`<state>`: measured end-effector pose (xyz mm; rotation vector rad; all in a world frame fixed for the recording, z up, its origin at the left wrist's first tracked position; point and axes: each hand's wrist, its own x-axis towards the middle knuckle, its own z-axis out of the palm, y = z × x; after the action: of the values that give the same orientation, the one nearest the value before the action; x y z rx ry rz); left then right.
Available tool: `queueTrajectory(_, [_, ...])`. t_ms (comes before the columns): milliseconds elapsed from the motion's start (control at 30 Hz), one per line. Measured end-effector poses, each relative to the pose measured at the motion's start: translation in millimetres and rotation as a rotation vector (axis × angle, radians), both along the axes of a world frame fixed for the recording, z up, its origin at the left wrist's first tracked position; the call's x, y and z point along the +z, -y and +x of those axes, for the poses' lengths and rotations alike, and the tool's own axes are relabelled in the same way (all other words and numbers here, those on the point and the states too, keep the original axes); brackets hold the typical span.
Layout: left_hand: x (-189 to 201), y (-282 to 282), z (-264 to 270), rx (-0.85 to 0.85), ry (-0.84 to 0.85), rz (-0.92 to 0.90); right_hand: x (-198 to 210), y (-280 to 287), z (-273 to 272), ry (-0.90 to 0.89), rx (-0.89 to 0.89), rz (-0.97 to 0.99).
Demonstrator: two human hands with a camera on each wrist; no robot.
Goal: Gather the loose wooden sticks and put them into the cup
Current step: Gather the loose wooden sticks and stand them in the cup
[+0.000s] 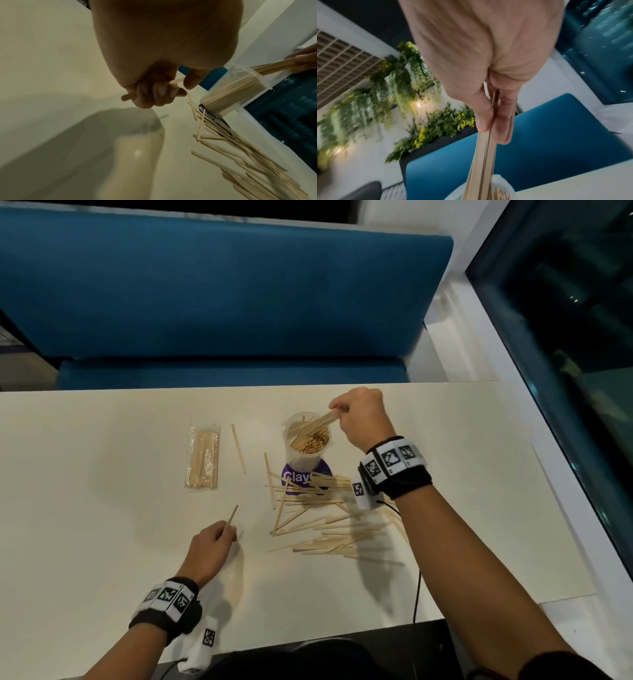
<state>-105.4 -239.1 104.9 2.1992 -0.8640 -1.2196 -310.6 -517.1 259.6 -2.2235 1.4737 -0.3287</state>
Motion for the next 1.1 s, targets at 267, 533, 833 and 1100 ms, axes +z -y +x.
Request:
queueTrajectory(267, [10.4,30.6,-11.5,0.062,-0.095,-0.109,-45.6,-19.4,43.4,-0.329,0.38,-0.119])
queueTrajectory(533, [33.2,63.5,-19.5,-0.019,-0.078,-0.327,-59.8,-54.3,24.7,0.048,0.241,-0.42])
queueTrajectory(833, [74.2,105.0,-40.6,-0.16,-0.065,-0.551,-45.9,-79.3,17.2,0.561,0.099,0.185])
queueTrajectory(1100, [48.6,143.6,-37.5,-0.204,0.229,-0.424,-33.8,-23.3,3.0,0.372,-0.053,-0.325])
